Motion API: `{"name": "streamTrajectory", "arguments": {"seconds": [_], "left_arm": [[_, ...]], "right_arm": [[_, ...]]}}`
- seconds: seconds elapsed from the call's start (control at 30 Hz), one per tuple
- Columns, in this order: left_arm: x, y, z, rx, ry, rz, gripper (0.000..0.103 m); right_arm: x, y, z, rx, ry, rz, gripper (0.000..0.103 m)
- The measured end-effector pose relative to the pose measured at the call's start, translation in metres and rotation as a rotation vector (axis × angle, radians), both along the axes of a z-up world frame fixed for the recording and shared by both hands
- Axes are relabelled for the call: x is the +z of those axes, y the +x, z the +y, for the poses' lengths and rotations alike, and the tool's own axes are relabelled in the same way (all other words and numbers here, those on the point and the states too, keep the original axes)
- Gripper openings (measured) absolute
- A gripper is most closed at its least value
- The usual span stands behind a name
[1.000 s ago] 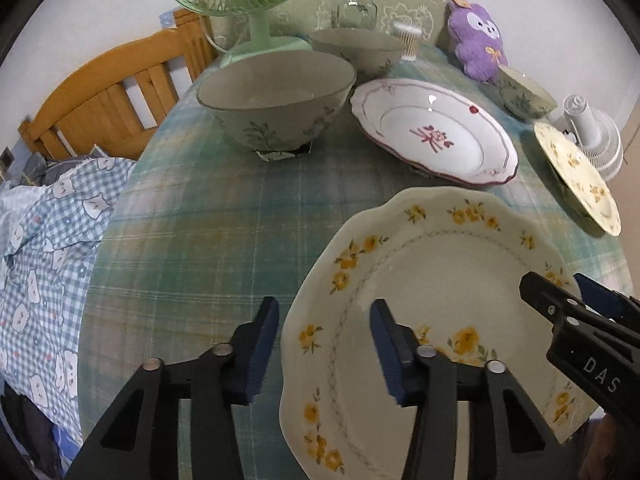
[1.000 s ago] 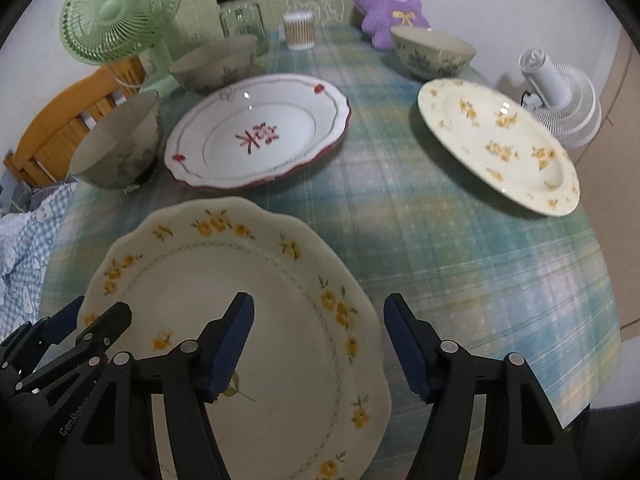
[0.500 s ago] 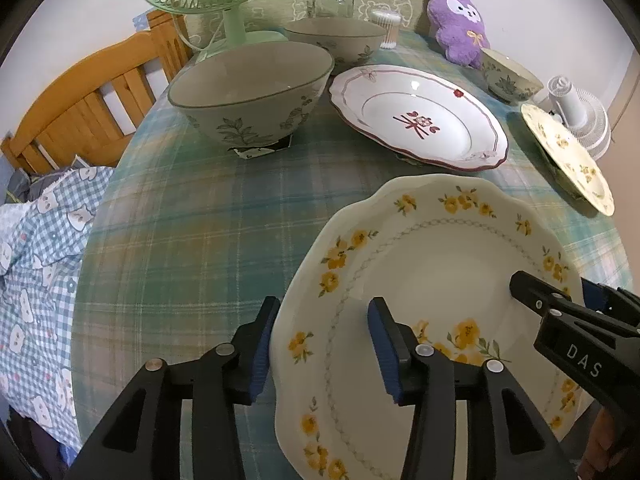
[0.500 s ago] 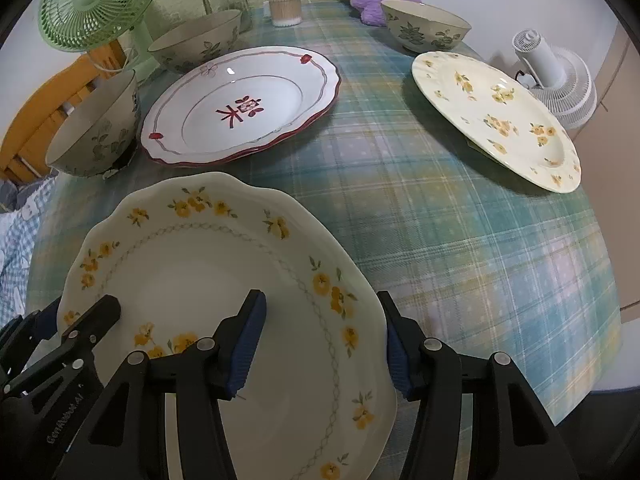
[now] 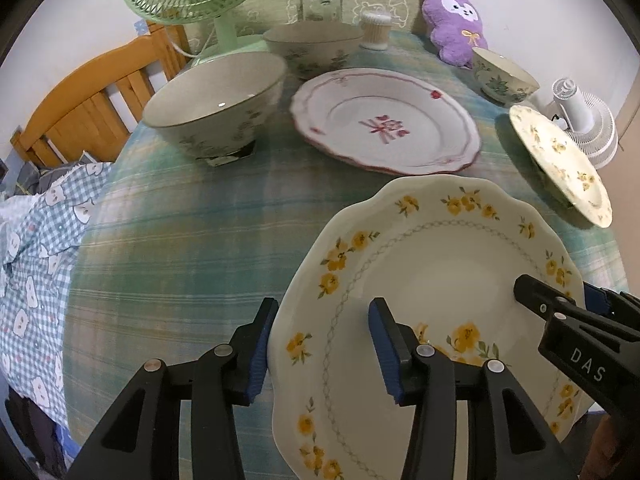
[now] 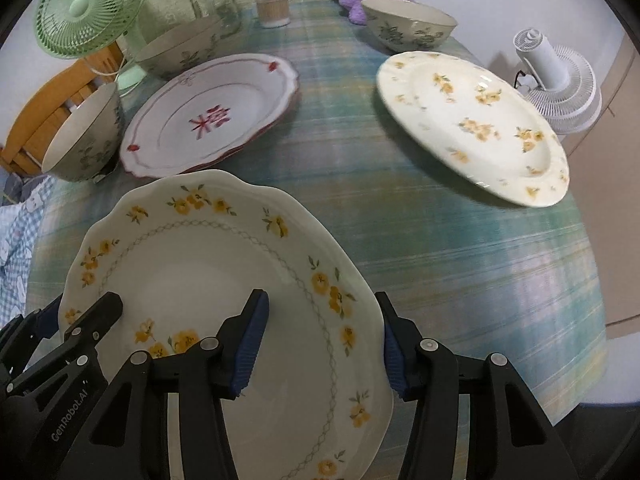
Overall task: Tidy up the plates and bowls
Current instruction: 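Carry the held plate over the other yellow-flowered plate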
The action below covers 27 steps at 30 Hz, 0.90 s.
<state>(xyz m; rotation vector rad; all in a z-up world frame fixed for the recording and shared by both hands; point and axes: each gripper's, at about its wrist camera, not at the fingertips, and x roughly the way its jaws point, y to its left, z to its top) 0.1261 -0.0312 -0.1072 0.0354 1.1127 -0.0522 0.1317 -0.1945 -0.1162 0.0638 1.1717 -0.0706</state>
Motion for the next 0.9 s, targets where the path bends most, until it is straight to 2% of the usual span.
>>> {"name": "streamTrajectory", "arguments": {"seconds": [0.43,0.73,0.83,0.9], "left_arm": [[-0.003,0.009,-0.056,0.021,-0.007,-0.004,0.047],[-0.007,0.013,-0.064,0.065,0.016,0.006,0.048],[-0.008,0.014,-0.065,0.075,0.022,0.011,0.05],[-0.002,0.013,-0.067,0.073,0.045,-0.019,0.05]], "right_arm": [[-0.001,0.011,-0.057,0.016,-0.002,-0.01,0.056],[-0.007,0.02,-0.062,0.064,-0.005,-0.008,0.056],[-0.007,0.021,-0.06,0.08,-0.008,-0.004,0.059],[-0.006,0.022,-0.06,0.1,0.02,-0.006,0.07]]}}
